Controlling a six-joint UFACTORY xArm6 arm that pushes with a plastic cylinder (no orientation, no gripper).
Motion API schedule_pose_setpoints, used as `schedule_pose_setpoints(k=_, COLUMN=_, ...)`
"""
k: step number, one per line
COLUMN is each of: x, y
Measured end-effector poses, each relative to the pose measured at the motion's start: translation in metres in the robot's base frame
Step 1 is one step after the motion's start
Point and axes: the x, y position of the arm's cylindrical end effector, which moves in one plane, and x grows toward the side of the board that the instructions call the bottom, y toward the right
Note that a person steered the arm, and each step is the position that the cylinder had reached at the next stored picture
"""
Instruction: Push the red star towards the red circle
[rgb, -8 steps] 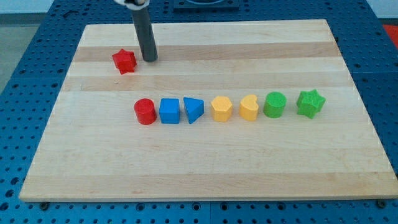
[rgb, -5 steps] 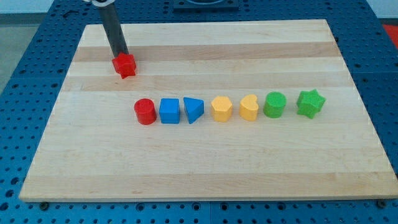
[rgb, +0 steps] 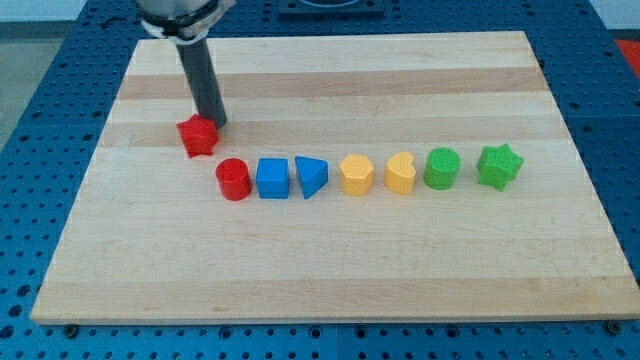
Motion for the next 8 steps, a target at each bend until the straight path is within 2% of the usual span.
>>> schedule_pose_setpoints(k=2, x=0.008, y=-0.049)
schedule_pose_setpoints(k=4, x=0.042, y=-0.048)
schedule_pose_setpoints(k=8, x=0.069, y=-0.043)
